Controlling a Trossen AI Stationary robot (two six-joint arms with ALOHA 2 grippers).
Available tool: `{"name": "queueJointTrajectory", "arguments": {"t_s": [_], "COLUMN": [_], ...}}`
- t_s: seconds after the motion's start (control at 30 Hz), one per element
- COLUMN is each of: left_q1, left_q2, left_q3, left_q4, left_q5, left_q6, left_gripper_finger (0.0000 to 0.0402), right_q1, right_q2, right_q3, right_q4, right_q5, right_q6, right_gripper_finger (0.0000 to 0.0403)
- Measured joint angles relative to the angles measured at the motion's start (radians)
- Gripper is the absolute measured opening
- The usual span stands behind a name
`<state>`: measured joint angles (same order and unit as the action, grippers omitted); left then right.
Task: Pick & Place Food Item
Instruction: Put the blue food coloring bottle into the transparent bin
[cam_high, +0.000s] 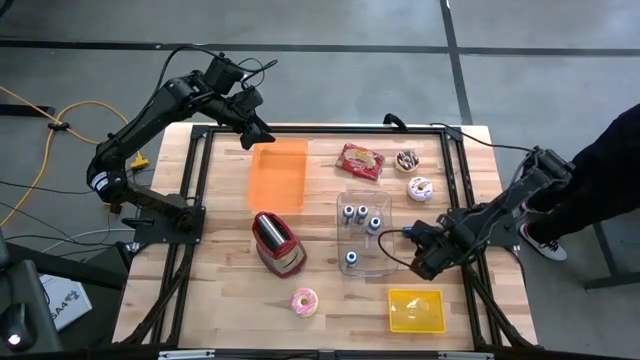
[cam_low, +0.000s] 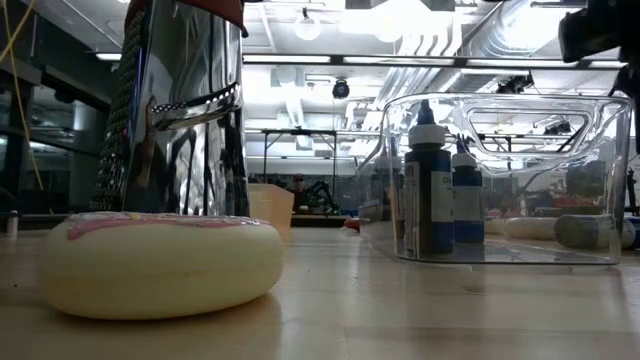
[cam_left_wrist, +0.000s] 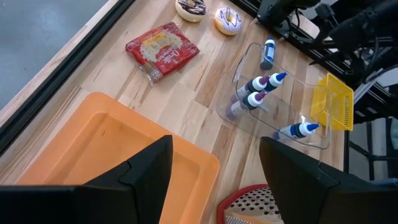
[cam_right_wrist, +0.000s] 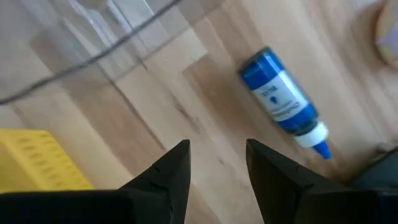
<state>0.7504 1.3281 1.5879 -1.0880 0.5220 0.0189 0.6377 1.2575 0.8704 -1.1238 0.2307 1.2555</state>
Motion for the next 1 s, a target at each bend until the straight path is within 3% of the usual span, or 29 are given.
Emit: {"name": "queueJointTrajectory", "arguments": {"t_s": [0.53,1.0], "left_q1": [0.000,0.000], "left_q2": [0.000,0.000], "left_q3": [0.000,0.000], "left_q4": [0.000,0.000], "left_q5": [0.000,0.000], "left_q6": [0.000,0.000], "left_gripper_finger": [0.0234,0.0234], "right_q1": [-0.051,-0.107], "right_q2": [-0.007,-0.007], "right_q3": [-0.060,-0.130], "right_q4": [0.004,0.045], "right_q5": [-0.002,0.006], "right_q6": [-0.188,-0.234], "right_gripper_finger": [0.0142,0.0142]}}
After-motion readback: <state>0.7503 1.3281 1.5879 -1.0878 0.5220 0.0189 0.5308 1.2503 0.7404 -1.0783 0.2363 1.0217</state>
